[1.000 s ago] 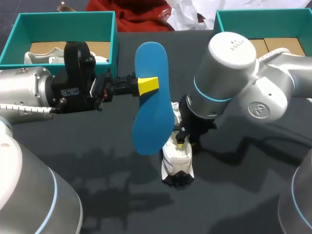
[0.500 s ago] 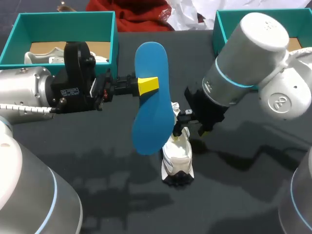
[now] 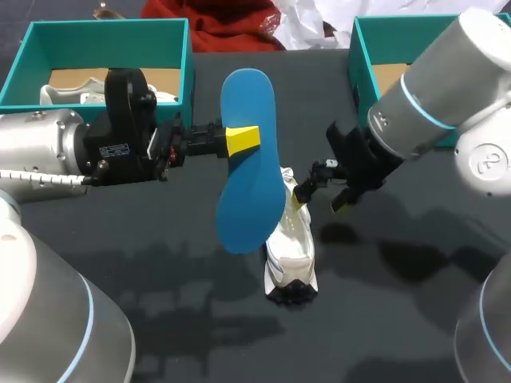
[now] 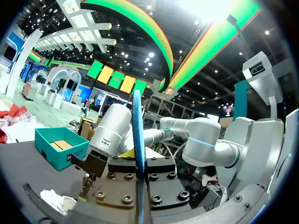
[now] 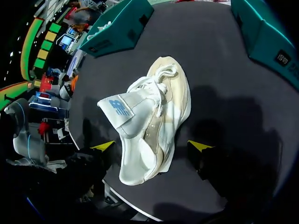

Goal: Take the shoe out of the shoebox, open the shoe tongue, remove and reinsert the insole, then place the shoe into the shoebox

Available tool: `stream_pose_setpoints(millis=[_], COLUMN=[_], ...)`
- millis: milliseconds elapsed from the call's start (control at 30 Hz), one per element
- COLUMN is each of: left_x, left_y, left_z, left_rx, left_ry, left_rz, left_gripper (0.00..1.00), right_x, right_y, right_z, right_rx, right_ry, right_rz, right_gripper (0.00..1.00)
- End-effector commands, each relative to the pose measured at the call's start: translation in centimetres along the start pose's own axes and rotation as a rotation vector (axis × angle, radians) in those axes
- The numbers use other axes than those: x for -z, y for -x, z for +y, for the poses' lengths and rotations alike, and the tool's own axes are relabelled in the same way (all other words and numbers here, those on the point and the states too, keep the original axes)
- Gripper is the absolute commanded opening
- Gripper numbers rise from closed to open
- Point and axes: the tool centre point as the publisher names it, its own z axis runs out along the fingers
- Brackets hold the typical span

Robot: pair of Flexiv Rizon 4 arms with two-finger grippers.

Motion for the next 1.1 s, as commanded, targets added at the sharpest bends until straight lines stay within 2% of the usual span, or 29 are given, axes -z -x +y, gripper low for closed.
stream_pose_setpoints(millis=[33,267,433,500,567,700,800,900,1100], left_x=[-0.8,-0.8,0.1,0.5,0.9,1.3,1.6,2.0,2.0], left_y=[-0.7,-0.7,0.3,0.6,1.0,2.6,4.2,6.2,6.2], left_z=[-0.3,-0.3,-1.5,-2.1,-2.6,-3.5,-3.6,-2.5,-2.5], left_rx=[-0.001,-0.001,-0.215,-0.354,-0.415,-0.582,-0.696,-0.979,-0.979], left_ry=[-0.004,-0.004,-0.009,0.015,0.003,0.038,0.067,0.197,0.197], left_rz=[-0.017,-0.017,0.0,-0.006,0.016,0.025,0.046,0.046,0.046], left_gripper=[0.0,0.0,0.0,0.0,0.0,0.0,0.0,0.0,0.0], right_x=[3.5,3.9,3.9,4.0,4.4,4.9,5.3,5.9,5.9], right_y=[1.0,0.9,0.9,0.7,0.7,0.7,0.4,0.2,0.2], right_z=[-1.4,-1.4,-1.4,-1.0,-0.3,0.9,2.0,2.5,2.5], right_rx=[-0.052,-0.052,-0.052,-0.057,-0.08,-0.121,-0.139,-0.177,-0.177], right_ry=[0.083,0.069,0.069,0.072,0.082,0.06,0.081,0.135,0.135], right_rz=[0.268,0.273,0.273,0.285,0.306,0.393,0.423,0.461,0.461], right_gripper=[1.0,1.0,1.0,1.0,1.0,1.0,1.0,1.0,1.0])
